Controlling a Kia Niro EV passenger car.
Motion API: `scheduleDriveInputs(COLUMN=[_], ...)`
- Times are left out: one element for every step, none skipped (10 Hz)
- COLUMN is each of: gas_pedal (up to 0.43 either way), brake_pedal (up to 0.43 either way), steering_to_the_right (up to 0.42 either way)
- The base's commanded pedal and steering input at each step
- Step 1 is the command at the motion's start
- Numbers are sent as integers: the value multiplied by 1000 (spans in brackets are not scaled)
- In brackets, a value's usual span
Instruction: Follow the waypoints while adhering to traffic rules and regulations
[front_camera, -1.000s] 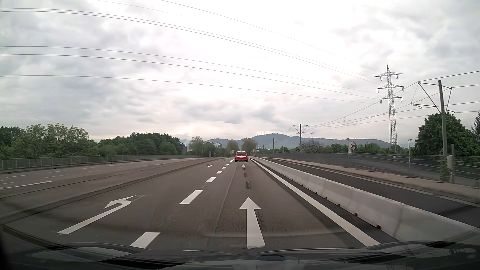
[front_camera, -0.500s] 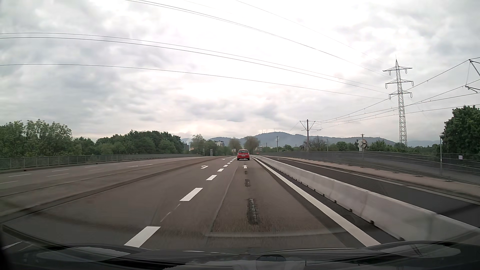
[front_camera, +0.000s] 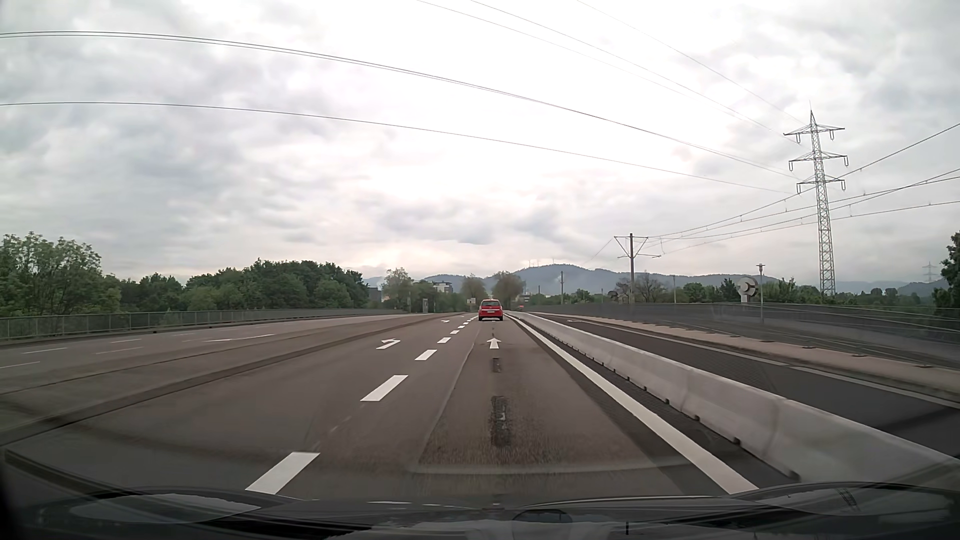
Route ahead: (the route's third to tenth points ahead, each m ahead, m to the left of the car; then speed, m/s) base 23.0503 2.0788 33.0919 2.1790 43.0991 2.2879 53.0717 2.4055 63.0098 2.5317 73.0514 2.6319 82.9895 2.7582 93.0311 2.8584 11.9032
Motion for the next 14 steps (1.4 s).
scheduleDriveInputs(gas_pedal=[130,130,130,118,118,118,118,118,110,110,110,110,110,110], brake_pedal=[0,0,0,0,0,0,0,0,0,0,0,0,0,0], steering_to_the_right=[-6,-4,-4,-4,-4,-4,-3,-3,-3,-2,-2,-2,-2,-2])
